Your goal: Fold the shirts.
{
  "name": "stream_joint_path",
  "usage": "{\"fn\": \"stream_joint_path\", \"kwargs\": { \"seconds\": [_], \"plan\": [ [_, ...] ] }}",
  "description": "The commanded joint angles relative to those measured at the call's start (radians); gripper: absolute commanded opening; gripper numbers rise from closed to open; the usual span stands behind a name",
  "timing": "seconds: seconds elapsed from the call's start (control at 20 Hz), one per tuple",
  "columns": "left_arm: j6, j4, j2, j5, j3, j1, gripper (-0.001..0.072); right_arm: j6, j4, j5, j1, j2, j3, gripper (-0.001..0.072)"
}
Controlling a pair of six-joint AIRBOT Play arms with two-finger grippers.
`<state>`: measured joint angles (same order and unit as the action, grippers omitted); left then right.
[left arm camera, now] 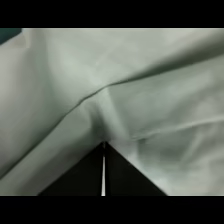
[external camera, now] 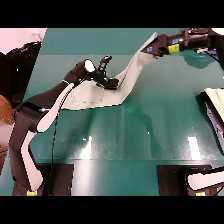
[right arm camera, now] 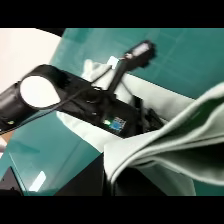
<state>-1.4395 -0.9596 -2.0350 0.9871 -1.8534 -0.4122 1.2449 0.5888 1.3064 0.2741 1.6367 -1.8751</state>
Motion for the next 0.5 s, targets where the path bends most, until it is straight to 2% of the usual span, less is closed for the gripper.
{"fn": "stream_joint_path", "kwargs": {
  "seconds": [0.0, 0.25, 0.45],
  "plan": [
    [0.0, 0.002, -0.004, 0.004, -0.003, -0.002, 0.0026, -0.07, -0.021, -0.072, 0.073, -0.007, -0.001, 0.0015],
    [0.007, -0.033, 0.006, 0.153, -0.08, 0.058, 0.0025, -0.141, -0.02, -0.153, 0.149, -0.006, -0.001, 0.0016],
    [0.006, -0.089, 0.101, 0.217, -0.159, 0.195, 0.0026, -0.185, -0.021, -0.215, 0.211, 0.009, -0.001, 0.0016]
  ]
}}
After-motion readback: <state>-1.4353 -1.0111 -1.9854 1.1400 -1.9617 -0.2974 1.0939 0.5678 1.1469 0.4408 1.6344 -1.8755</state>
